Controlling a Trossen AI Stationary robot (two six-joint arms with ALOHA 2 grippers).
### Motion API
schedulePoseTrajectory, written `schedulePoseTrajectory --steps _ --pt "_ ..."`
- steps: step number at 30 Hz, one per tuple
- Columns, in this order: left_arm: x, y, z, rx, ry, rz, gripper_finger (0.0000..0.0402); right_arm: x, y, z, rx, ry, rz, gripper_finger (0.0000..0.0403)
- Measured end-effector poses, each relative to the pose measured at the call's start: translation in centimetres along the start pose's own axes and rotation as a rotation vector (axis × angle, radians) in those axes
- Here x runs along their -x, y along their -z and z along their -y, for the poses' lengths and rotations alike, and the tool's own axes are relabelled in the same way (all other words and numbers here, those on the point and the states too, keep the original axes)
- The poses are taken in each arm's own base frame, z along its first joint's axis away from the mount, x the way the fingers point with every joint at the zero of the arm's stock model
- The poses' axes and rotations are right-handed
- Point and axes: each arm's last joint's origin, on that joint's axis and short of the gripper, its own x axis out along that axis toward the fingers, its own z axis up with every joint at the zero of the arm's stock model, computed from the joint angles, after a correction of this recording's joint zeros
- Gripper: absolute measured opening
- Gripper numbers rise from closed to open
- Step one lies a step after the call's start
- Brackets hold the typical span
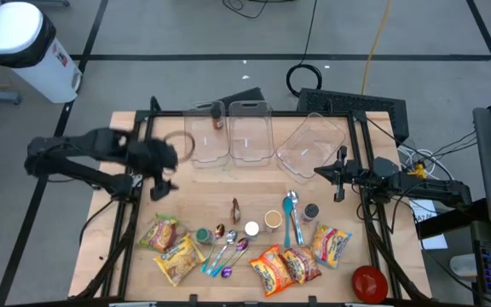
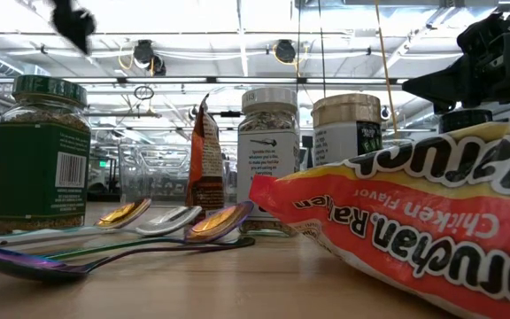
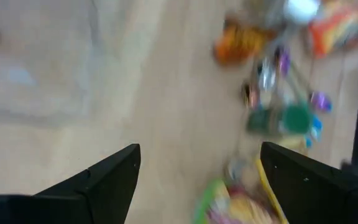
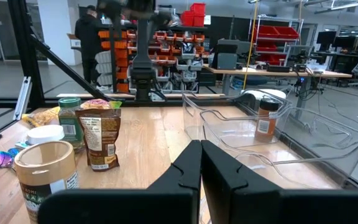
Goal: Pick & Place Food Item
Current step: Put the brown seasoning bottle into the left transparent bin
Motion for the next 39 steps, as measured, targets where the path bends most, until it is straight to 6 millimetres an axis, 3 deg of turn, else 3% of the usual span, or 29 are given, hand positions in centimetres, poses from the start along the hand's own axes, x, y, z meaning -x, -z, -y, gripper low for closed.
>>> schedulePoseTrajectory --steps 7,13,23,31,39 --pt "-6.9 4.0 1.6 0.245 0.033 -0.245 0.0335 0.0 0.0 0.0 0.0 0.0 0.0 0.0" --pt "-11.3 5.8 2.4 0.282 0.091 -0.304 0.0335 0.0 0.0 0.0 0.0 0.0 0.0 0.0" --pt "-13.5 6.2 3.8 0.184 0.087 -0.286 0.0335 0.0 0.0 0.0 0.0 0.0 0.0 0.0" --pt "-15.1 6.7 5.2 -0.057 0.105 -0.313 0.0335 0.0 0.0 0.0 0.0 0.0 0.0 0.0" --pt "-16.5 7.6 5.9 -0.261 0.007 -0.301 0.0335 0.0 0.0 0.0 0.0 0.0 0.0 0.0"
